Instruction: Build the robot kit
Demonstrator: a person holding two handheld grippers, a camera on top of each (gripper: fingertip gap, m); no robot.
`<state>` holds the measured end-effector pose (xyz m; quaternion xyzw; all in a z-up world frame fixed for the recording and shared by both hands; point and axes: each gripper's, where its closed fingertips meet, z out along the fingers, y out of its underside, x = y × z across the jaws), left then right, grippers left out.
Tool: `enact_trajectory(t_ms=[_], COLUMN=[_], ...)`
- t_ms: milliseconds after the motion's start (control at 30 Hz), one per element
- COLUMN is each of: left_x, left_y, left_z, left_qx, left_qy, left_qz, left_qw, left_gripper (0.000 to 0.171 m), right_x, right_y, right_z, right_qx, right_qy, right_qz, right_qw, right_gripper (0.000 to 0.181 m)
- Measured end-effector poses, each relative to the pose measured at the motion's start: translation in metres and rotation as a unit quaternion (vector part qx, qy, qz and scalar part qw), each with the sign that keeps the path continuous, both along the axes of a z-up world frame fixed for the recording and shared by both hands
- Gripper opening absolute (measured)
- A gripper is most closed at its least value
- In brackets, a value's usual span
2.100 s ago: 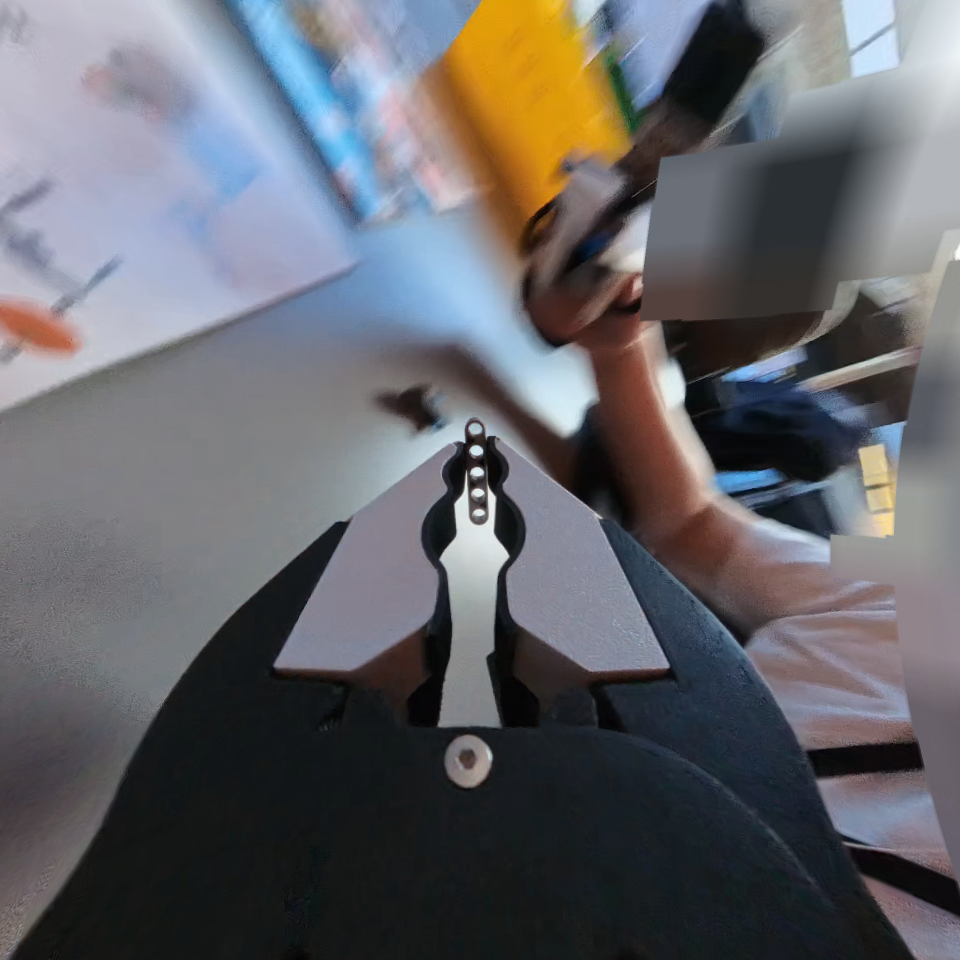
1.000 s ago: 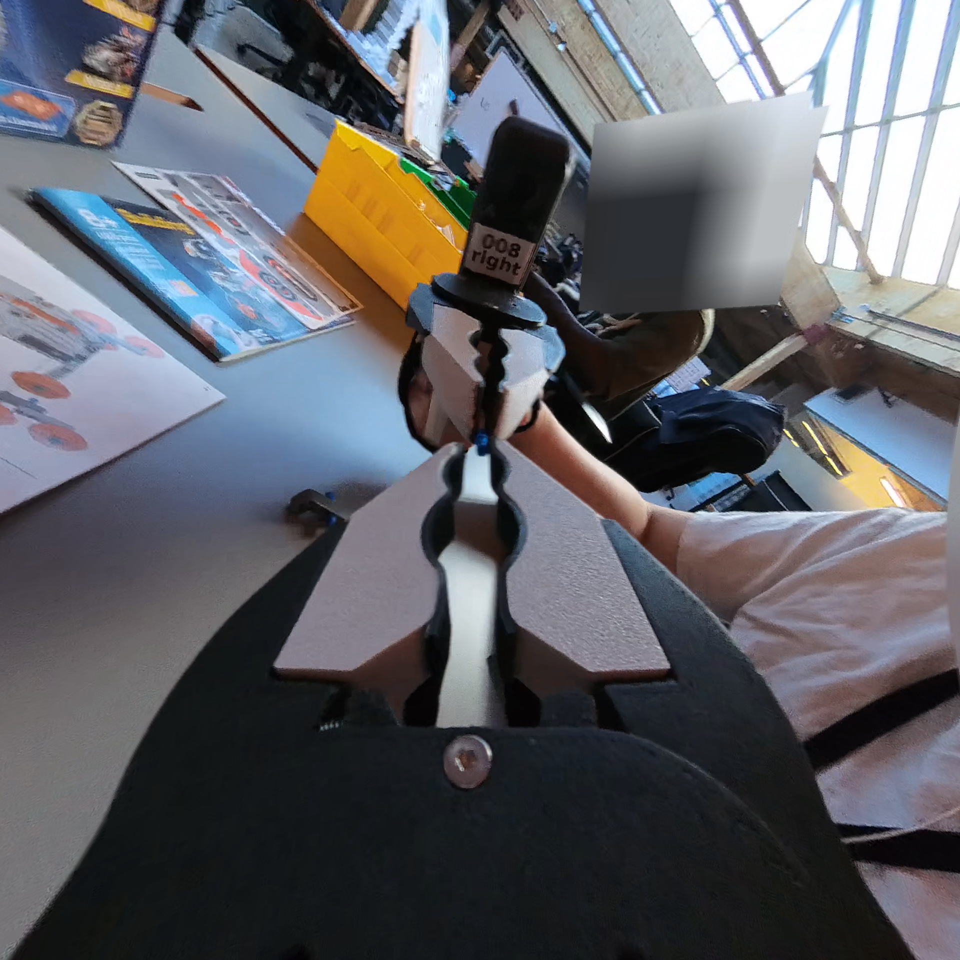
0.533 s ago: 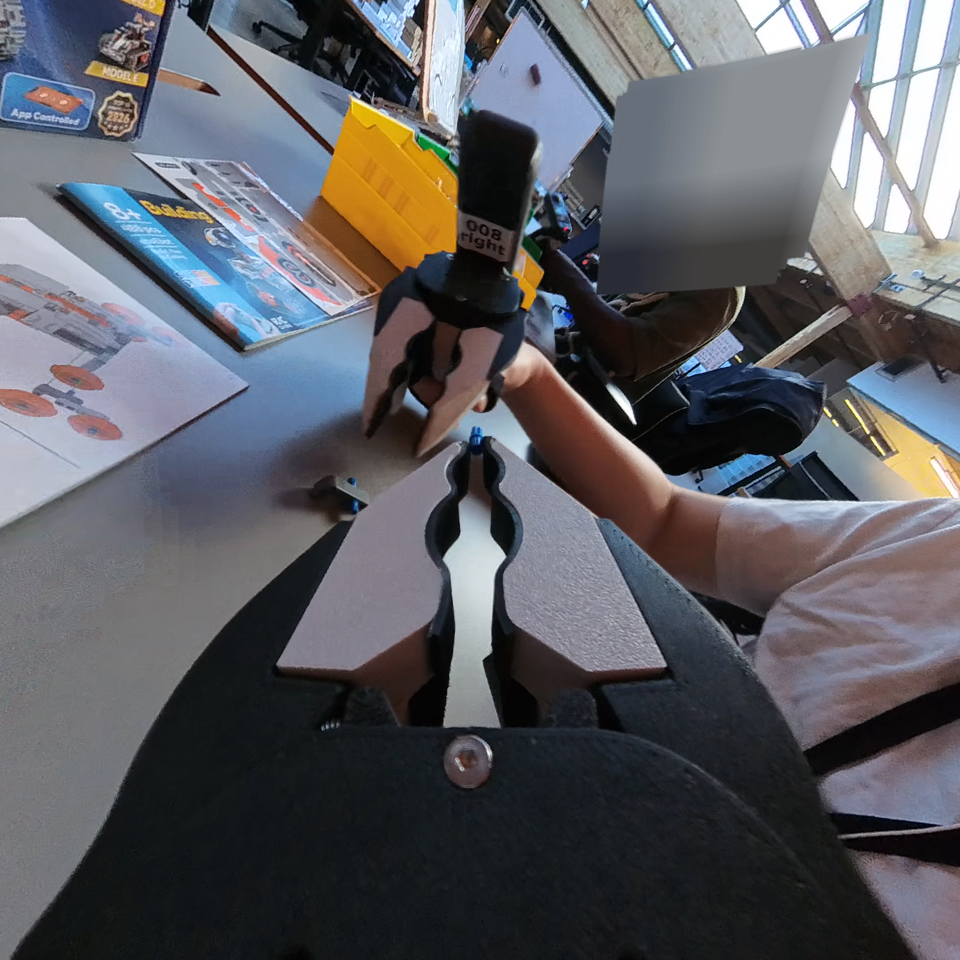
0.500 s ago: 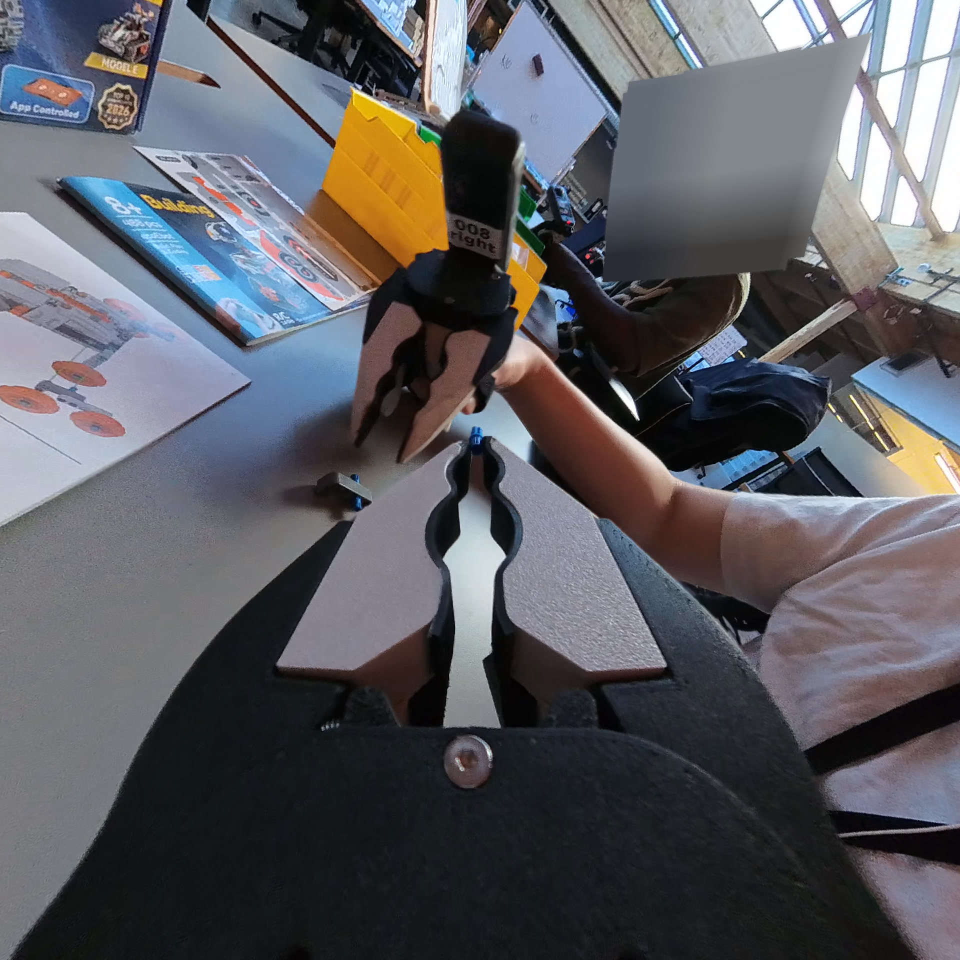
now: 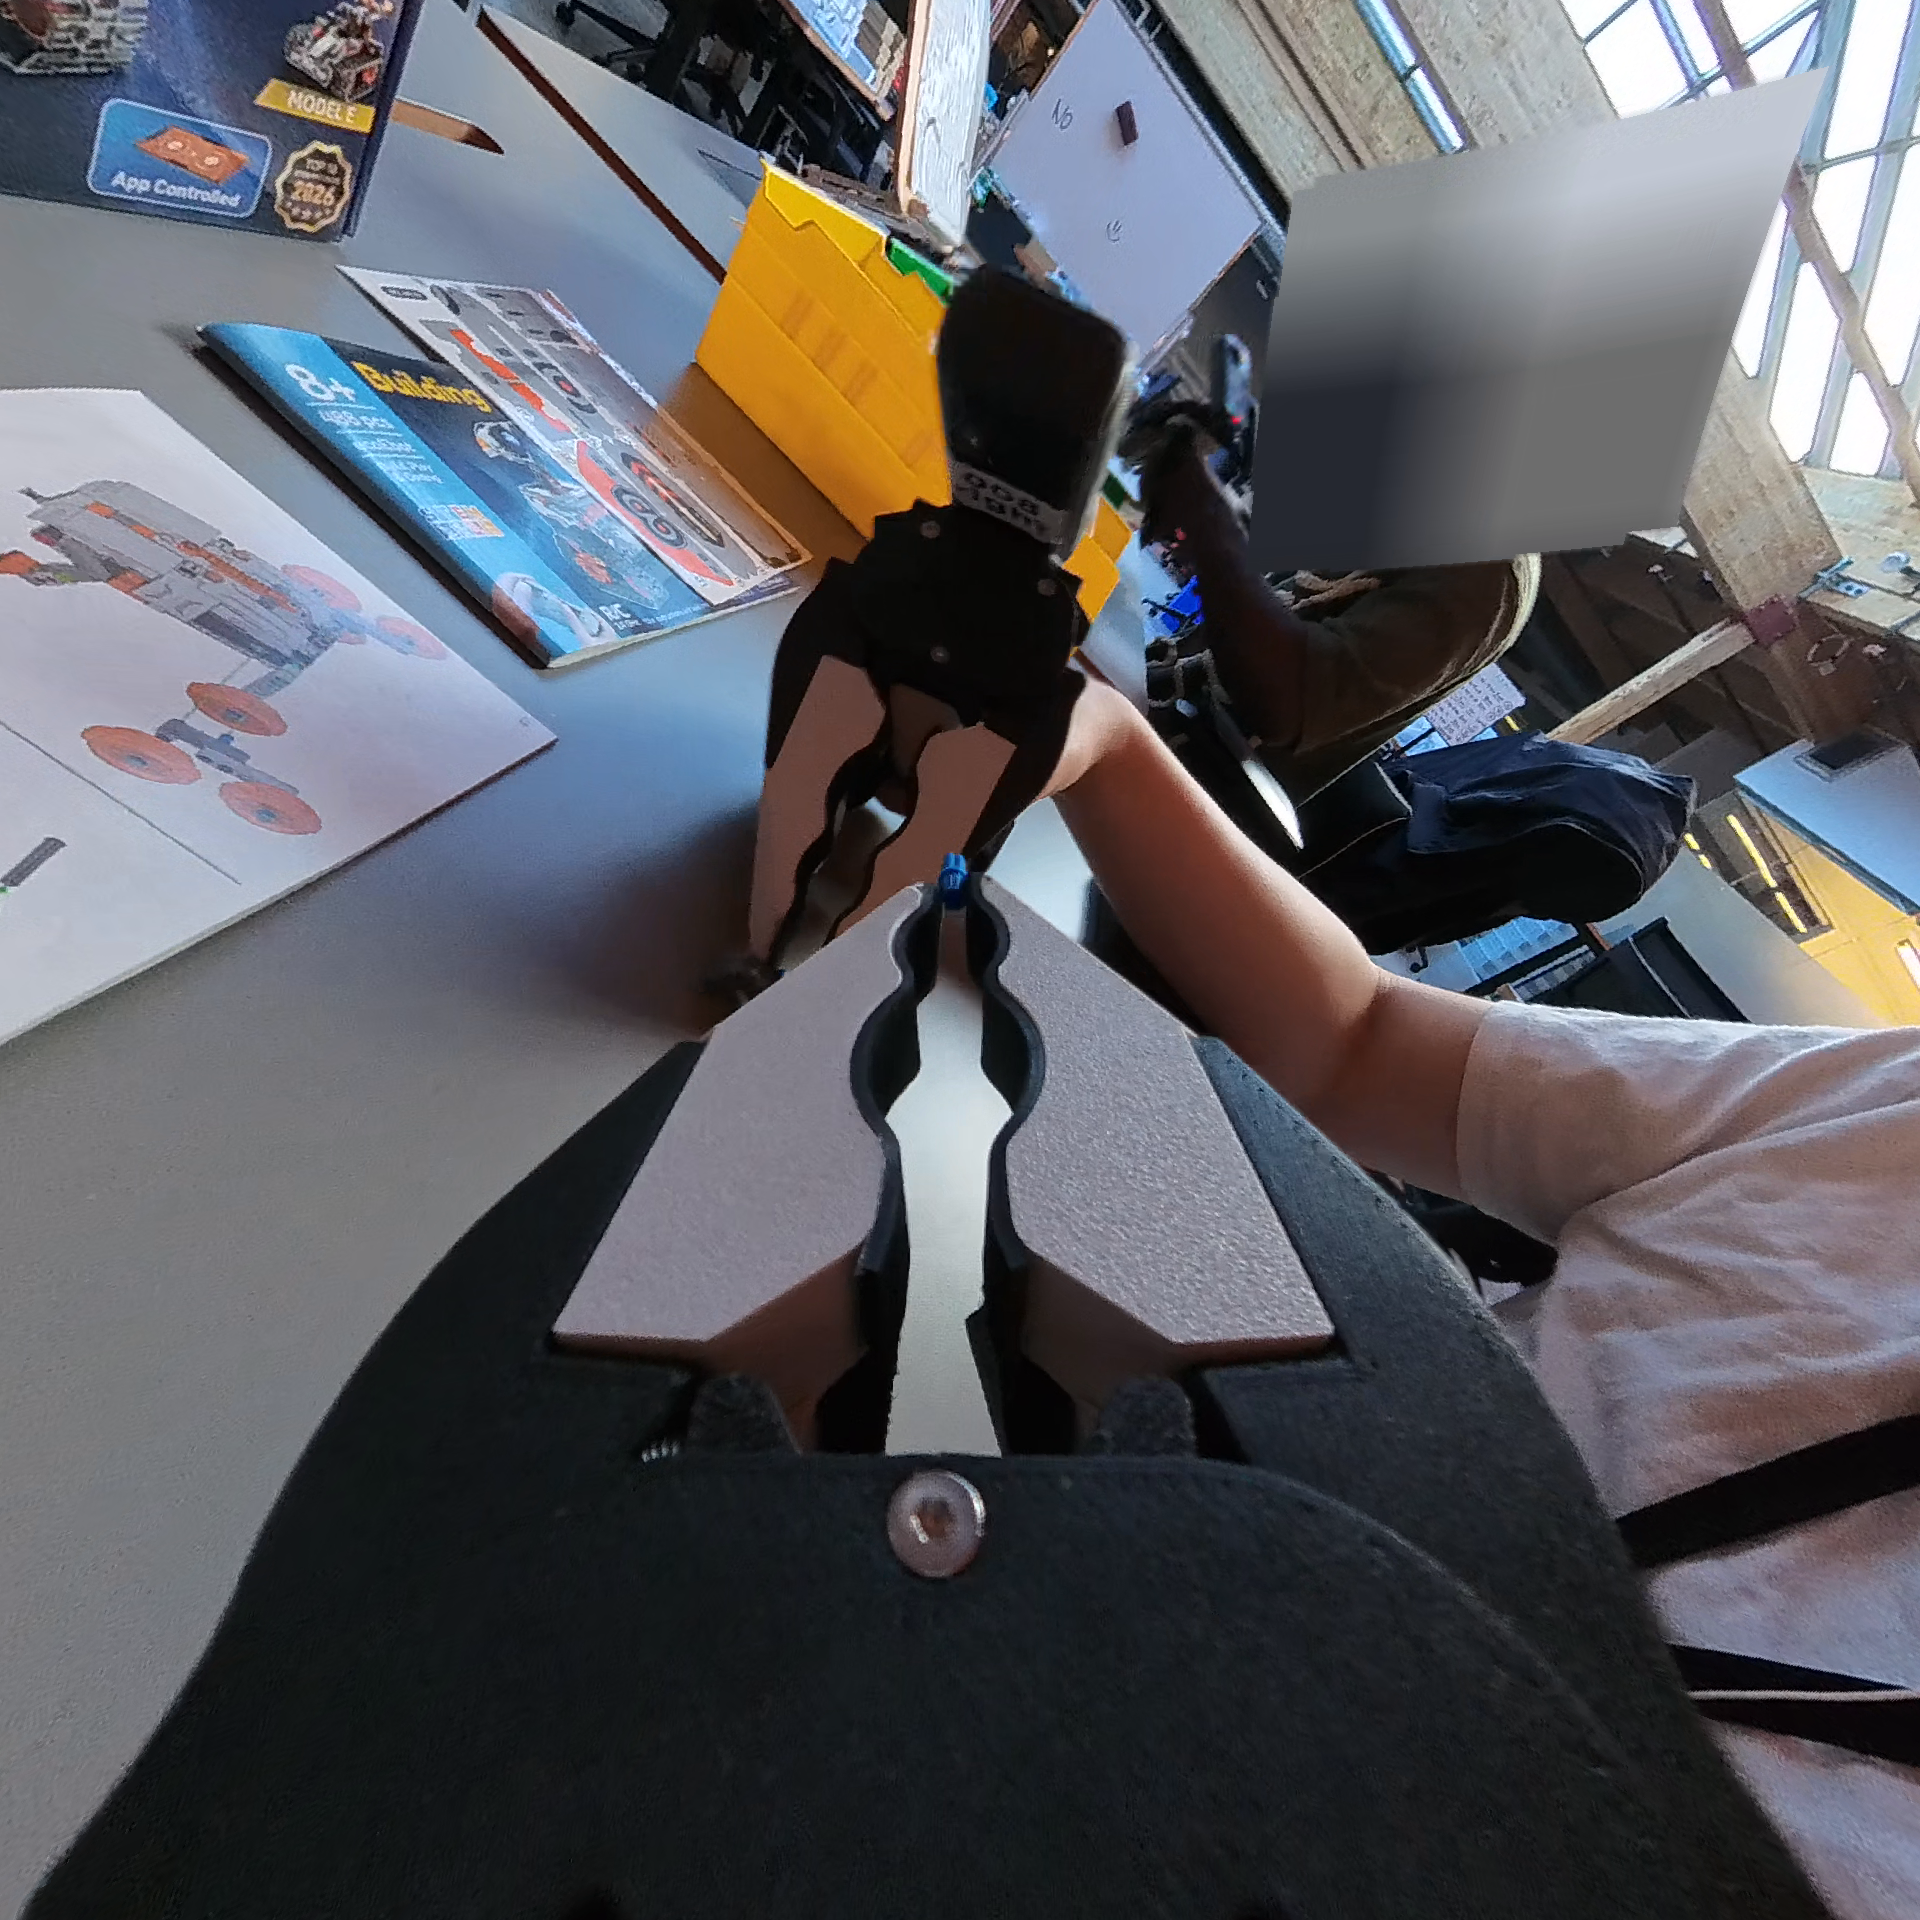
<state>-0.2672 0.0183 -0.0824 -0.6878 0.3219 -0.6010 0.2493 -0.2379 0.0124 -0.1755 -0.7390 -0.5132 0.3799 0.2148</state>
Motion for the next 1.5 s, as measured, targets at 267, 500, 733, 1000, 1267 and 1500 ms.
enact_trajectory(t_ms=[267, 500, 733, 1000, 1267, 1500], left_x=[0.003, -0.001, 0.001, 0.000, -0.001, -0.003], left_y=[0.003, 0.002, 0.000, -0.003, -0.004, -0.004], left_z=[-0.016, 0.006, -0.001, -0.003, -0.004, -0.003], left_qx=[0.009, 0.016, 0.006, 0.016, 0.045, 0.049], left_qy=[0.031, -0.012, 0.002, 0.012, 0.035, 0.035], left_qz=[0.004, 0.007, 0.001, -0.011, -0.011, -0.013], left_qw=[0.999, 1.000, 1.000, 1.000, 0.998, 0.998], left_gripper=[0.002, 0.002, 0.002, 0.002, 0.002, 0.002], right_x=[-0.009, -0.020, -0.022, -0.025, -0.026, -0.026], right_y=[0.007, 0.007, 0.014, 0.012, 0.013, 0.010], right_z=[0.048, 0.092, 0.090, 0.086, 0.085, 0.091], right_qx=[0.083, 0.059, 0.053, 0.033, 0.001, -0.018], right_qy=[0.105, 0.222, 0.229, 0.231, 0.246, 0.269], right_qz=[-0.037, -0.069, -0.087, -0.081, -0.080, -0.074], right_qw=[0.990, 0.971, 0.968, 0.969, 0.966, 0.960], right_gripper=[0.004, 0.003, 0.003, 0.003, 0.003, 0.003])
